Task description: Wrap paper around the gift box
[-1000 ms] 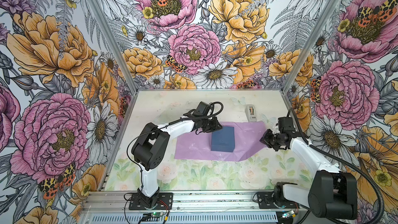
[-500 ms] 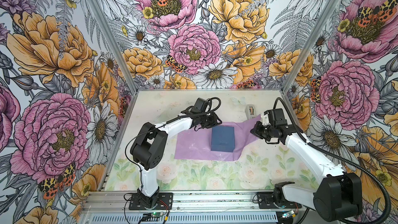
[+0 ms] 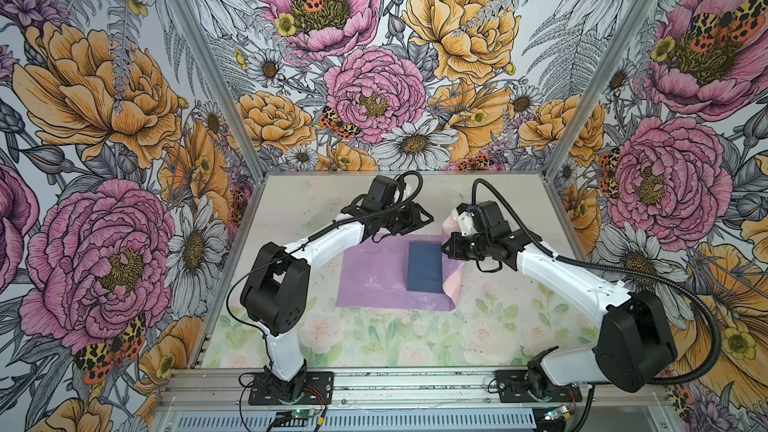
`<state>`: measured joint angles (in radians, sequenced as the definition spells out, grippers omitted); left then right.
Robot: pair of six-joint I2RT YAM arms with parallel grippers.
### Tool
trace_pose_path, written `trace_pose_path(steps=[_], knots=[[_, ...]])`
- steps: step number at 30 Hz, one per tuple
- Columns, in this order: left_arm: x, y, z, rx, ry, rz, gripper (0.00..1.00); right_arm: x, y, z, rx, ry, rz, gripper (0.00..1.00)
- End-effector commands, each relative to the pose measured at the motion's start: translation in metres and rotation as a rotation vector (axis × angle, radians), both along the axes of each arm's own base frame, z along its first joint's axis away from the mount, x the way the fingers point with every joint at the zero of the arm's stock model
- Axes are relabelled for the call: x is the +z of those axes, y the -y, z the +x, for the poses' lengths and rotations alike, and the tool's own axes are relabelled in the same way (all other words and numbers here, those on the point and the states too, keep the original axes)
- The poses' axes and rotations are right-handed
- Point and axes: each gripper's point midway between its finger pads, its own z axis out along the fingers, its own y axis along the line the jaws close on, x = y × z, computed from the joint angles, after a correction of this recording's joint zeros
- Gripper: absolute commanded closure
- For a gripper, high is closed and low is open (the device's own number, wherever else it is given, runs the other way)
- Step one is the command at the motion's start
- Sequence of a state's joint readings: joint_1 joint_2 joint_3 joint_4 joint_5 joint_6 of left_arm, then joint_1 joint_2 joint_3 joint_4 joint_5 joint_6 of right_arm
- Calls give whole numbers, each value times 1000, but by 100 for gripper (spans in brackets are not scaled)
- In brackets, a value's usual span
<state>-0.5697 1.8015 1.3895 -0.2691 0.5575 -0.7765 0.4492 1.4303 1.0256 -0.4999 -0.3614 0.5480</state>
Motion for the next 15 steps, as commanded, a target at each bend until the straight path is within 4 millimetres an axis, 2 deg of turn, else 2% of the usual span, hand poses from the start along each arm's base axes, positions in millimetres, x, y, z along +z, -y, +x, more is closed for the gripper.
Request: trace_pose_path(steps=[1,5,6,15], knots=[[24,4,6,-9,43,-47,54,12,-17,8,72,67,24,100],[16,5,6,-14,26,-35,53,6,-26,6,112,56,23,100],[0,7,9,-15,-1,-15,54,5,-28,5,119,56,21,100],[-29,10,10,-30,-29,75,54,3,-37,2,154,54,21,100]])
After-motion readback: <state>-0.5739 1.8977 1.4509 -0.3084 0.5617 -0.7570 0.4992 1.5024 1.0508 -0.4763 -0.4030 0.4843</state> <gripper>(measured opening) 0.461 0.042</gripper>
